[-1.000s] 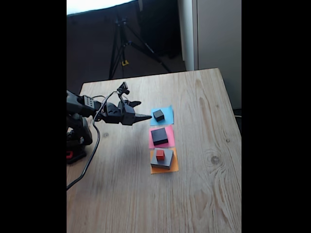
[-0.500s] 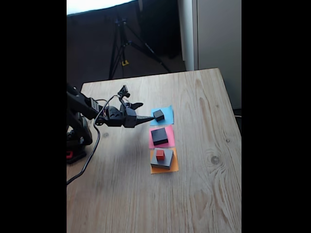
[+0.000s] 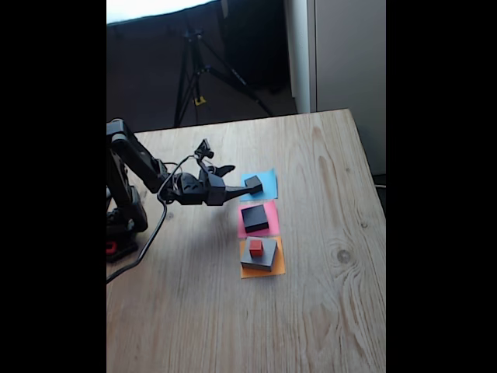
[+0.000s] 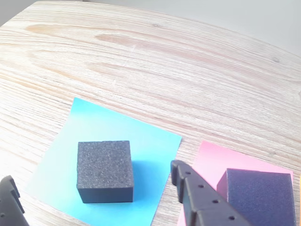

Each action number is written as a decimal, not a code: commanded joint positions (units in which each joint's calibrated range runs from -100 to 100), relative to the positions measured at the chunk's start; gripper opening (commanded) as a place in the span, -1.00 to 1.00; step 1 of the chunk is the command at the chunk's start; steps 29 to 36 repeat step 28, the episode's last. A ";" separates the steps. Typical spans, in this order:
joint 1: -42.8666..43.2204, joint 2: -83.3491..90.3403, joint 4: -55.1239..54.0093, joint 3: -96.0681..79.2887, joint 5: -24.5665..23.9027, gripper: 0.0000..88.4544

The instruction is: Tower of hanoi

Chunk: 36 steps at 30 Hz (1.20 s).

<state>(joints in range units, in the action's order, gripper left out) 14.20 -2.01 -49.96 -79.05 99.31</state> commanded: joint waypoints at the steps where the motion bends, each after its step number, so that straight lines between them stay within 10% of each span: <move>1: 1.39 -1.55 -2.85 2.14 0.69 -0.07; 36: 4.48 -18.13 -9.00 11.96 0.69 -0.09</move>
